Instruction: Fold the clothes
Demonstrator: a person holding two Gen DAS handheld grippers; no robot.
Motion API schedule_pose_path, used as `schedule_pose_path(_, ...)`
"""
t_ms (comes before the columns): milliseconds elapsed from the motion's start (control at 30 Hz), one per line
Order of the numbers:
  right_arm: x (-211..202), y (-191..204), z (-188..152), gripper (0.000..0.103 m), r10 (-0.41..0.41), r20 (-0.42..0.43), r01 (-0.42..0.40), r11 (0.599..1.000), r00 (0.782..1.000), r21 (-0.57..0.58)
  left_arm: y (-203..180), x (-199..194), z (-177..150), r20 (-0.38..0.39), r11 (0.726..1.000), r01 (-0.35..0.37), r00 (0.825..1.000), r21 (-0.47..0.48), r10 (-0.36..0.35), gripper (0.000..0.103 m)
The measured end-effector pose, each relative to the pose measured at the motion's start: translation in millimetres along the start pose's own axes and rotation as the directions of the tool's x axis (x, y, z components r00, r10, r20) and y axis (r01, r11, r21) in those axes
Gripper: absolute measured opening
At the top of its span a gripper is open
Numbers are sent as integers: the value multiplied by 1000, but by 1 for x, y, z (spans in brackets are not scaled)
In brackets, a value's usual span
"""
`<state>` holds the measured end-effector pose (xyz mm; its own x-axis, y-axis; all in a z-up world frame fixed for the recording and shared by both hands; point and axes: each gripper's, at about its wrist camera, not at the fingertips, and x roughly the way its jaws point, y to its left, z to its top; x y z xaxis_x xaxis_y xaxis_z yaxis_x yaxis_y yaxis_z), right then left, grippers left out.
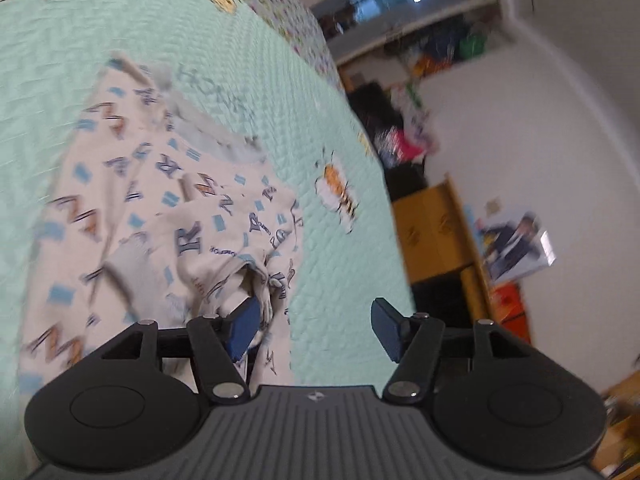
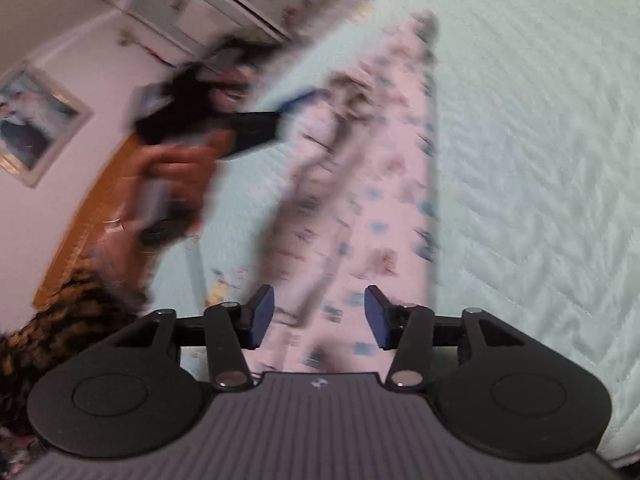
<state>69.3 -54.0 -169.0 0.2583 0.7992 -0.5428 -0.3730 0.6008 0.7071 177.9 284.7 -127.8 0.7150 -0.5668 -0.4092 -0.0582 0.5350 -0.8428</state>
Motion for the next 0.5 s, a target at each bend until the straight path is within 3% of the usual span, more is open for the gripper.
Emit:
schedule_pose_path(67,3,-3,0,48,-16,-9,16,1000,1000,6,7,-18,-6,45,1000,-11,999,-23,12,64)
schedule_pose_path(167,0,1,2,48,-13,6,13,1000,1000,1,15,-34,-13,109,993,-109,988,-33,112,64)
schedule_pose_path(267,-5,10,3,49,-4,42,5,999,999,-36,21,-29,-14,94,984,-176,980,-31,178,64)
schedule_pose_path(500,-3,19,11,49,13,93,-7,998,996,-62,29,-10,-4,140,979,-169,973,-119,185,64)
